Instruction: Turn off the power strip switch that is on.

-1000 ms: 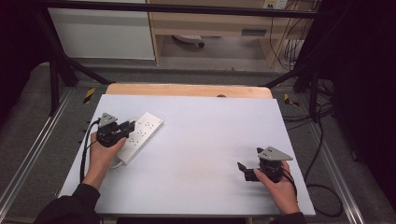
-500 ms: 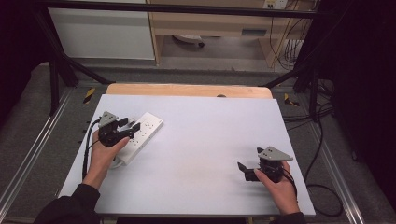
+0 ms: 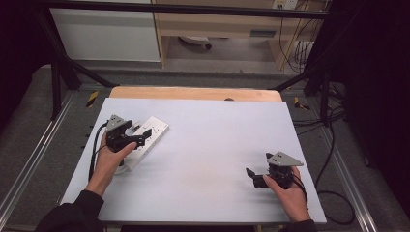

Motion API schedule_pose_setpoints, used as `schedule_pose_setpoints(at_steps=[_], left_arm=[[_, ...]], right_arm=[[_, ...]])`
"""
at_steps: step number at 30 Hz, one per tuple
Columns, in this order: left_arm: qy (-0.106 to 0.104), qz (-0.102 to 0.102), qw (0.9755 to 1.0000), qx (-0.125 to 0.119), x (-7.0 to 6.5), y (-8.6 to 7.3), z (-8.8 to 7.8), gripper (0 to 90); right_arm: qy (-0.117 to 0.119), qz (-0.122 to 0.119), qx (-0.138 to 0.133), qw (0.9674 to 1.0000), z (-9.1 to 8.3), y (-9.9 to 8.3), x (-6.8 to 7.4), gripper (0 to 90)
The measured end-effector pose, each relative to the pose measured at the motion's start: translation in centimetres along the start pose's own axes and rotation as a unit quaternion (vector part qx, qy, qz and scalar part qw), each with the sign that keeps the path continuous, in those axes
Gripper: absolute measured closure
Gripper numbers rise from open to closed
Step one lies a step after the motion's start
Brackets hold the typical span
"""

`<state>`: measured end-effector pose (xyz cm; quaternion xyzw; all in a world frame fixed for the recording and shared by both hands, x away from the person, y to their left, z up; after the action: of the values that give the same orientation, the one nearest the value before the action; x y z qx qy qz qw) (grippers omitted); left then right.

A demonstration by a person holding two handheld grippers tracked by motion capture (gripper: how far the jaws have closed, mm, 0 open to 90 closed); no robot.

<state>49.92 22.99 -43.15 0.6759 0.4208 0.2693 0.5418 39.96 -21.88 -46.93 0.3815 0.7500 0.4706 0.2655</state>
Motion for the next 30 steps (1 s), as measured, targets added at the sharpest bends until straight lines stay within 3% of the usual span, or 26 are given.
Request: schedule_pose_setpoints(at_steps=[5,17,30], left_arm=[[-0.002,0.006,0.9998,-0.017,-0.4,0.6,-0.2,7.5],[-0.015,0.007,0.9994,-0.030,-2.1,1.8,0.1,7.0],[-0.008,0.013,0.9979,-0.063,-2.9,3.4,-0.3,7.2]], right_arm=[[0.001,0.000,0.001,1.0000,0.0,0.0,0.0,4.6],[0.001,0.000,0.000,1.0000,0.0,0.0,0.0,4.6],[0.001,0.002,-0.003,1.0000,-0.1,0.0,-0.1,4.6]])
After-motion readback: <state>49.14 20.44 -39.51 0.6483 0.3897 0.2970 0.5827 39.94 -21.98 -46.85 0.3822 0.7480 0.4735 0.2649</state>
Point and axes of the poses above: each handheld gripper's, and its own axes: z roughly forward along the jaws, y roughly out of its top, x roughly to its left, the point moved 6 cm from there along z, roughly forward along the jaws, and after that the axes turned 6 degrees about -x, right-handed, at the moved point
